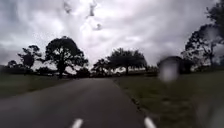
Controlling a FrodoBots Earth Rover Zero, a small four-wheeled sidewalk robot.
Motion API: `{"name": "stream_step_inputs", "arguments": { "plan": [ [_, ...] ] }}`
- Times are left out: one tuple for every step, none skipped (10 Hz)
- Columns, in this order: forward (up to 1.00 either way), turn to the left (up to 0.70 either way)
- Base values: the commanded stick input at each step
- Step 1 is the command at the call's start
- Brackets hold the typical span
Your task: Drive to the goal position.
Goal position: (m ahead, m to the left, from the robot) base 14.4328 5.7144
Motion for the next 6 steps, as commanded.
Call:
{"name": "stream_step_inputs", "arguments": {
  "plan": [
    [0.85,0.00],
    [0.85,0.00],
    [0.85,0.10],
    [0.85,0.25],
    [0.85,0.25],
    [0.85,0.01]
  ]
}}
